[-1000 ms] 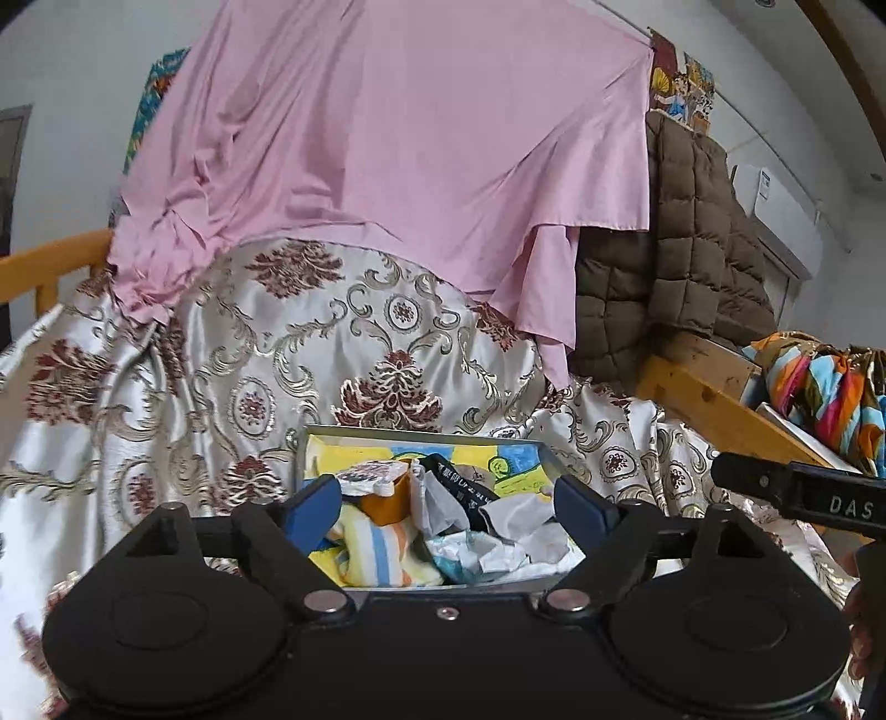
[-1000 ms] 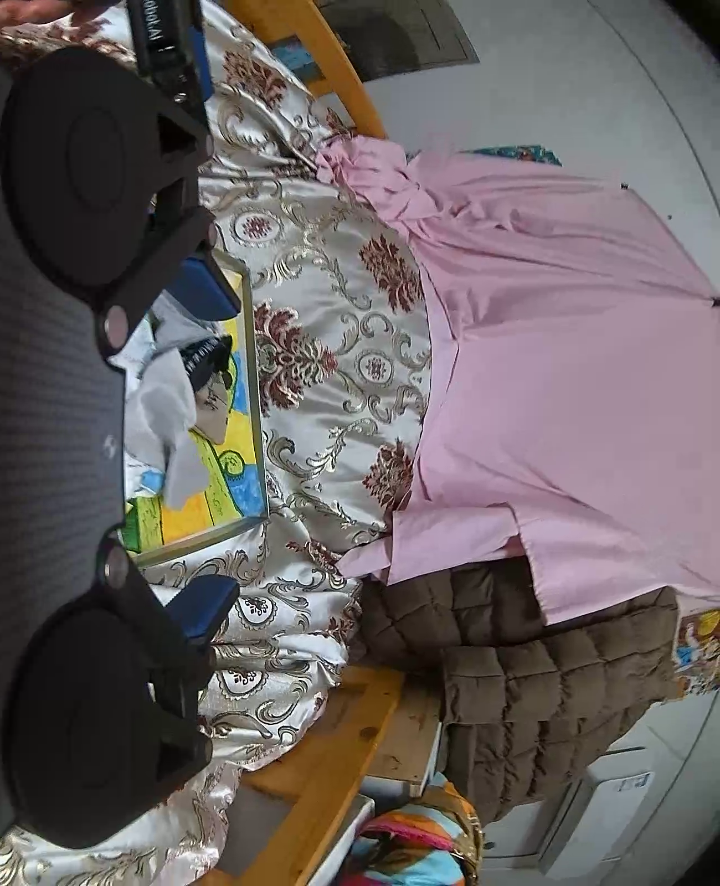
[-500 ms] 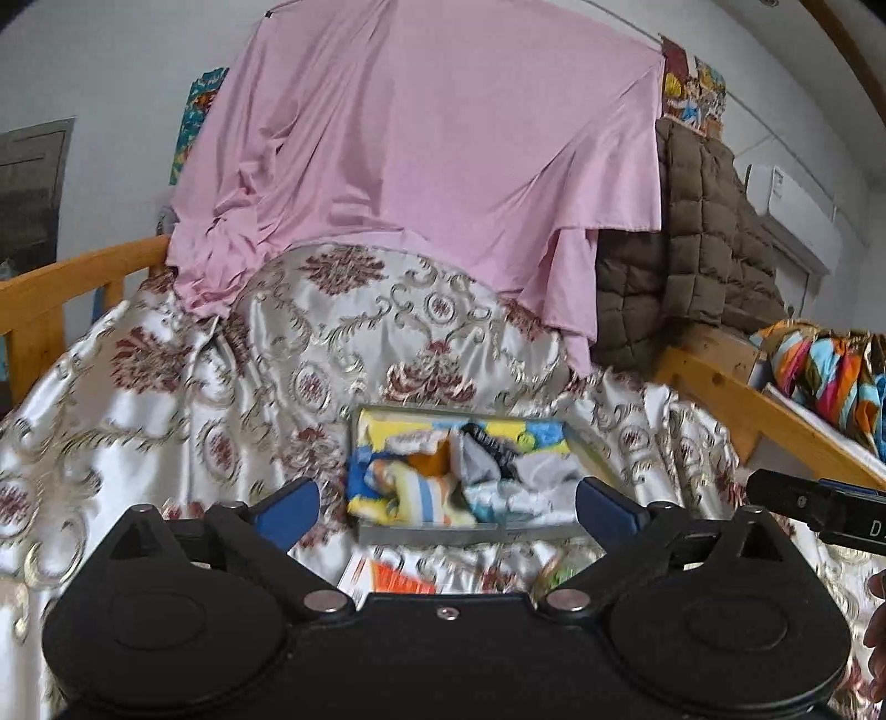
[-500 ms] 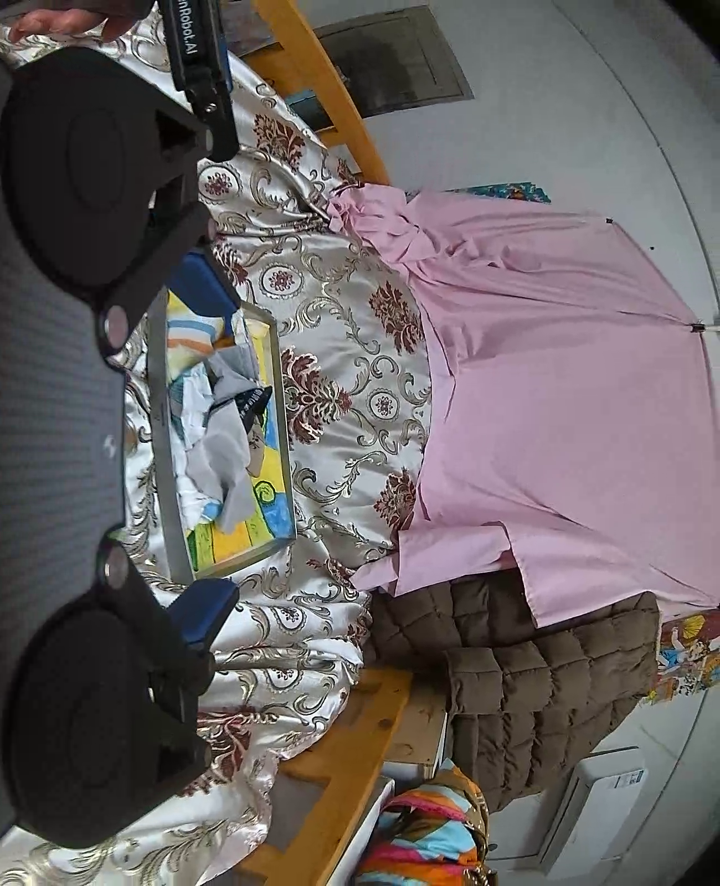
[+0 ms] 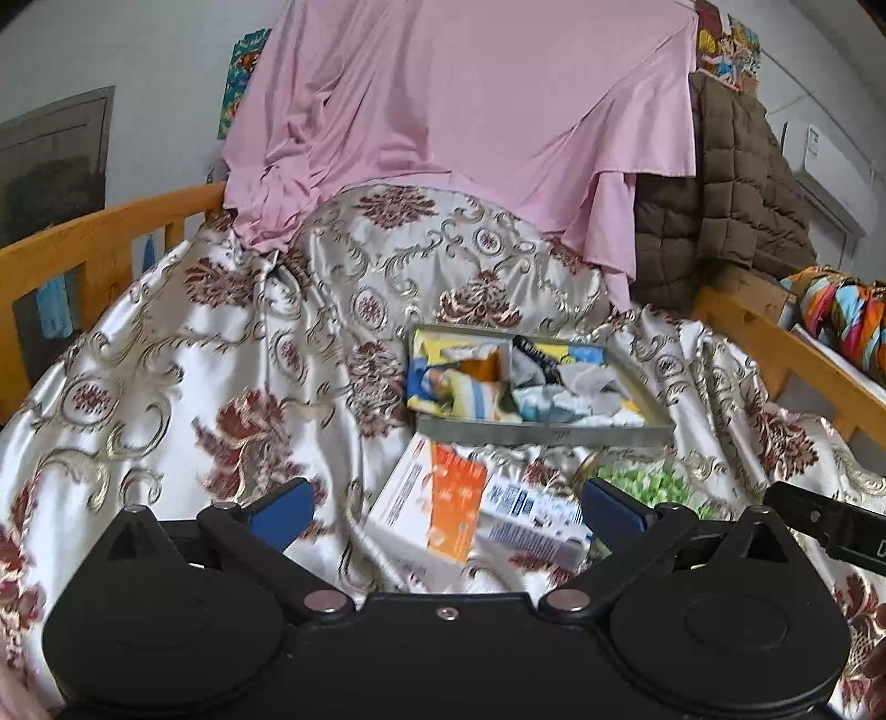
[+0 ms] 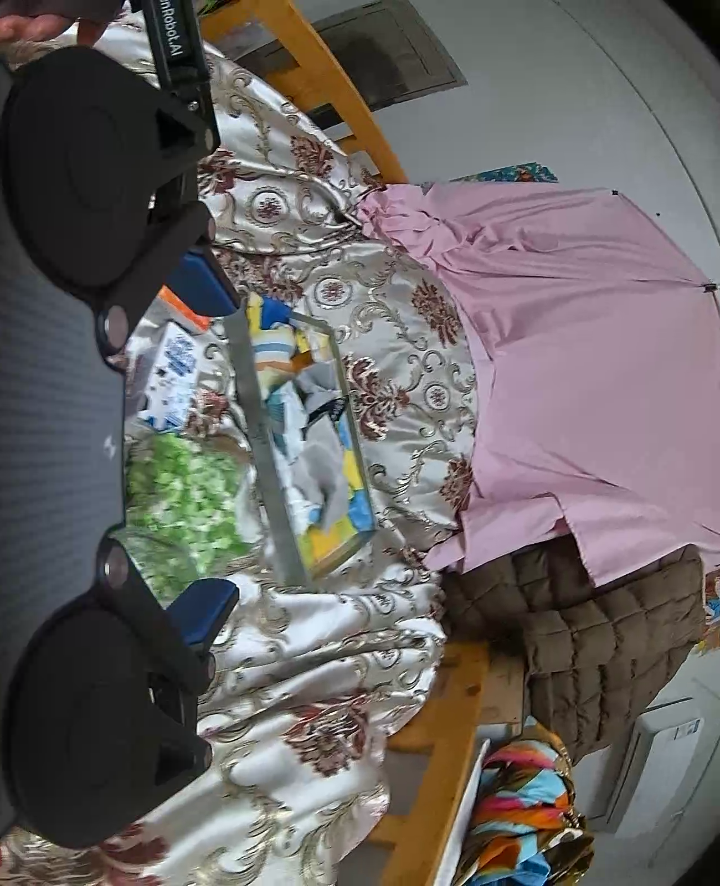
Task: Organize soft objects
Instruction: 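Withdraw both open tools away from the tray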
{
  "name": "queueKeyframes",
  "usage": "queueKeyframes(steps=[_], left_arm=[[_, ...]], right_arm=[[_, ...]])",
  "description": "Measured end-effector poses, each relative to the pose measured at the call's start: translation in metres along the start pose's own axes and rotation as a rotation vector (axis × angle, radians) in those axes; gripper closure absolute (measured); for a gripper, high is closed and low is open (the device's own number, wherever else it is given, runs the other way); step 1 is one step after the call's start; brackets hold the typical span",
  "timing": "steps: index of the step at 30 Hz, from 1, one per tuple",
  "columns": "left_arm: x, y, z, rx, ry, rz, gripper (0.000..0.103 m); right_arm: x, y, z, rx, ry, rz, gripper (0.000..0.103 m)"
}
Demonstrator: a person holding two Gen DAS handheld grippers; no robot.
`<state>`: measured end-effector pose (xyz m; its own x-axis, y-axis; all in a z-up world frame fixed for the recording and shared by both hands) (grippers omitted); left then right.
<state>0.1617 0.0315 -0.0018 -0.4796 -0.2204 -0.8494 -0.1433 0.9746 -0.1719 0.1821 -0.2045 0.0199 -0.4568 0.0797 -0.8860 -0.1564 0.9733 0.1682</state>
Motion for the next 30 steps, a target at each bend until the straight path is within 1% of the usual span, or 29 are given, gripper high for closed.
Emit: queueKeyframes(steps=[3,11,14,30], left_arm=[[0.006,0.001,-0.002,-0.01,0.013,0.011,0.001],[0.013,-0.001,-0.002,-0.021,0.026,0.031,0.001],[0.015,-0.003,-0.001,-0.025,0.028,0.044,0.001],[0.017,-0.003,-0.001,-0.03,0.032,0.048,0.001]], right_arm=[[0.012,0.0,-0.006,0.019,0.014,-0.008,0.0],[0.037,-0.003,-0.012,0.026,0.05,0.007,0.0],[0.04,-0.005,-0.011,0.029,0.051,0.014,0.0],[0.039,-0.011,-0.009,0.028,0.046,0.041,0.0]])
Point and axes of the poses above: each gripper's, at about its wrist camera, not at the fingertips, and z roughly the way its jaws point, y to its left, x to its underside, the point moved 9 cm from there along z, roughly the way its jaws point
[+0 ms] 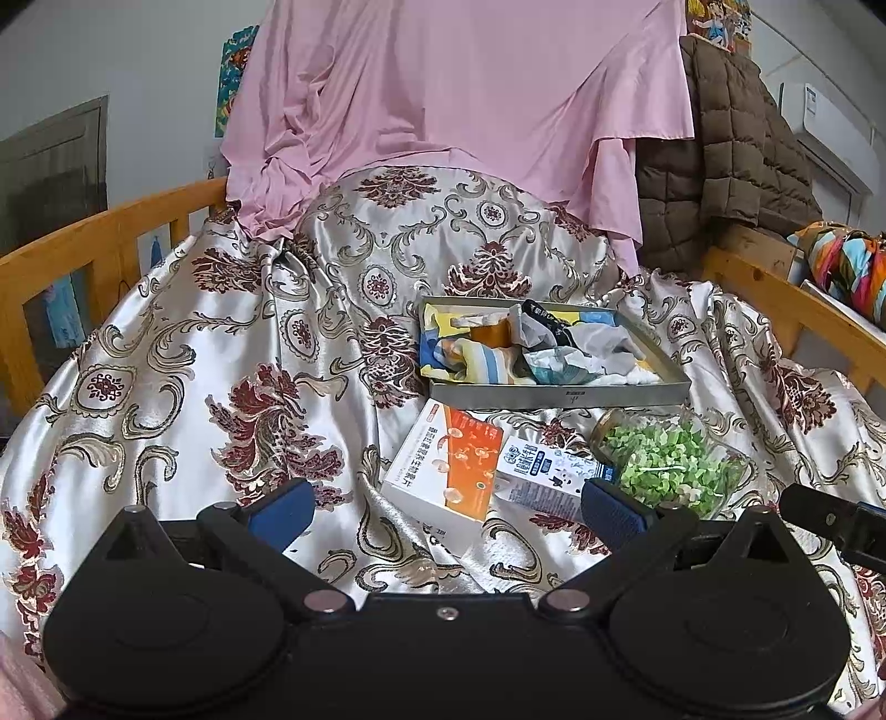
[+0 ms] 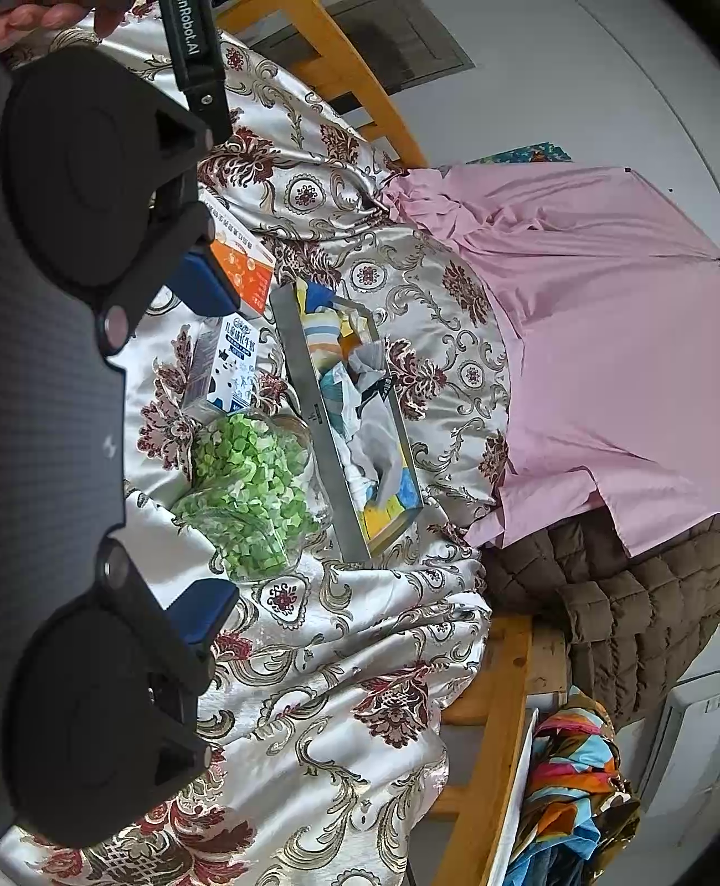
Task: Organize soft objects
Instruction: 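Withdraw both open tools away from the tray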
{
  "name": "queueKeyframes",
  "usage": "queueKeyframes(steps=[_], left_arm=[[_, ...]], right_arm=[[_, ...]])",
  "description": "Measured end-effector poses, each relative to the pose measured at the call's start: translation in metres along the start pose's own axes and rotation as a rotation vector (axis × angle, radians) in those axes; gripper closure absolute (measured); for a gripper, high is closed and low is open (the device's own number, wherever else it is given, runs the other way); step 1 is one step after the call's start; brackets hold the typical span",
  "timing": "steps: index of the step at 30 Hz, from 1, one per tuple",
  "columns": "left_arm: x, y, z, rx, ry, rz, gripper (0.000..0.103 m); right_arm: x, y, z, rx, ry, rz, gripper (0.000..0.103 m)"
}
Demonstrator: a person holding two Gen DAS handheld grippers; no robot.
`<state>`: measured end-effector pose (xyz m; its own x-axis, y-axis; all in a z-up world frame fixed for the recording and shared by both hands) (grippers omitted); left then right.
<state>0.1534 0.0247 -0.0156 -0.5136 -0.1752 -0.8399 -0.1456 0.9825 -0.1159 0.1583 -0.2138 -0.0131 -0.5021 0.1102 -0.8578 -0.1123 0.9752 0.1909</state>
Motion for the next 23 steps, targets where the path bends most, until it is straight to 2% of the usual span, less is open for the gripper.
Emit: queueKeyframes(steps=[14,23], left_arm=[[0.003,0.007,-0.001,-0.016,0.025,-0.013,0.001],[0.002,0.006,-0.01,-0.007,0.003,0.021,0.001]], right_arm=[[0.0,0.001,0.0,-0.001,-0.002,0.004,0.0],[0.0,0.002,-0.001,-0.006,-0.001,-0.007,0.0]])
Point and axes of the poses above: each gripper's, at about its wrist camera, not at the fingertips, and z roughly the way its jaws point, y to its left, x to its underside, the point moved 9 cm from there along z, roughly the way its jaws point
